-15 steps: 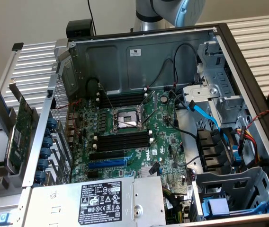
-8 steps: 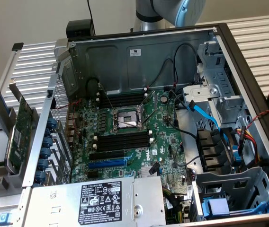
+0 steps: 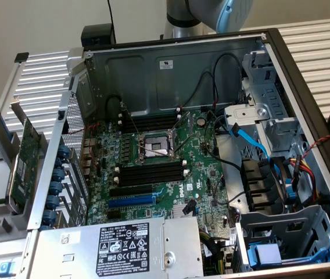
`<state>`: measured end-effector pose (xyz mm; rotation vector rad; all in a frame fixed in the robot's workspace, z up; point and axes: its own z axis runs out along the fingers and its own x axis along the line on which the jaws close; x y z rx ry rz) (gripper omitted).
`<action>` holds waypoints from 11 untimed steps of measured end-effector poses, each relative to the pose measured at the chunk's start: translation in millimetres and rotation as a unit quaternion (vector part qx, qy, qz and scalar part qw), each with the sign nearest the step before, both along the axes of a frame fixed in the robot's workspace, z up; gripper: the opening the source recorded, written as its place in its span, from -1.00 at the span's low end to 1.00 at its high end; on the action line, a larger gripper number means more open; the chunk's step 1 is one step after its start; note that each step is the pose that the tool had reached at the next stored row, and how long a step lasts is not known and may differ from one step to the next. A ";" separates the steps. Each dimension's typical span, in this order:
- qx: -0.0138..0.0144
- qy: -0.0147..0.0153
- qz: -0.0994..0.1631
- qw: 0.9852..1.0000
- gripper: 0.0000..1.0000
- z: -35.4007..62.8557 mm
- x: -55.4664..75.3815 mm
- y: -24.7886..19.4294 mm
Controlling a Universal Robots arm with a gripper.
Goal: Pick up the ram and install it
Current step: 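Pick up the ram and move it above insertion slot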
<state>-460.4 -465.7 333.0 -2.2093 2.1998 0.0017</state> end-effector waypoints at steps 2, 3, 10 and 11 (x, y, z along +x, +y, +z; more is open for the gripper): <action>0.003 0.000 0.000 1.000 -0.76 8.5 4.3 -1.2; 0.006 0.000 0.000 1.000 -0.76 13.2 6.7 -1.8; 0.012 0.000 0.001 1.000 -0.76 32.4 27.2 -3.0; 0.012 0.000 0.002 1.000 -0.76 33.4 30.3 -3.0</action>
